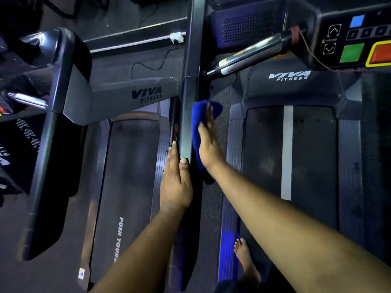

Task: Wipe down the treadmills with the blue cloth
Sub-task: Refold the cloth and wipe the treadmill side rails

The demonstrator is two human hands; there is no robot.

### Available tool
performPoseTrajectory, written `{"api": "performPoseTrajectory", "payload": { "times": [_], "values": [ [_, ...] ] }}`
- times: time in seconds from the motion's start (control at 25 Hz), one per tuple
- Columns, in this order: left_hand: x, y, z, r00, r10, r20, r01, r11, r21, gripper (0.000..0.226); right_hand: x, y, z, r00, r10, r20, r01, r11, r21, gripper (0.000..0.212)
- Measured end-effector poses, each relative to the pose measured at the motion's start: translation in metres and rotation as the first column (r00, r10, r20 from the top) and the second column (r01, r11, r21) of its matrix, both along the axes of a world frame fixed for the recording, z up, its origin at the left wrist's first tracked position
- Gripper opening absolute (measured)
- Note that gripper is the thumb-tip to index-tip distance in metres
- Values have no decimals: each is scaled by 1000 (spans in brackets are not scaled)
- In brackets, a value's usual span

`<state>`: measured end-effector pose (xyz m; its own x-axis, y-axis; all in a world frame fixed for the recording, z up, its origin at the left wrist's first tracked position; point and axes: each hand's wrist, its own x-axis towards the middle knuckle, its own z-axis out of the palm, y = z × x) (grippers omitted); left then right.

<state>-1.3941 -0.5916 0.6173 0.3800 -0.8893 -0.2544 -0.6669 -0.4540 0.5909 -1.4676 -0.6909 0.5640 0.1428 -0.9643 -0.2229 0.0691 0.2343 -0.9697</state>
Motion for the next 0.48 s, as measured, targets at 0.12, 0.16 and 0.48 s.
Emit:
{"api": "performPoseTrajectory", "payload": {
  "times": [0.12, 0.16, 0.48],
  "values": [
    [1, -1, 0, 1000, 3, -22, -3, 1000, -10, 52, -1, 1, -2, 999, 35, -3, -35, 994, -107, 69],
    [0, -1, 1, 1000, 0, -26, -1, 1000, -17, 51, 0, -23, 1, 999, 22, -43, -28, 990, -135, 71],
    [5, -2, -6, 988, -32, -150, 17, 995, -98, 49, -6, 58, -1, 975, 60, -215, -117, 958, -263, 64]
  ]
}}
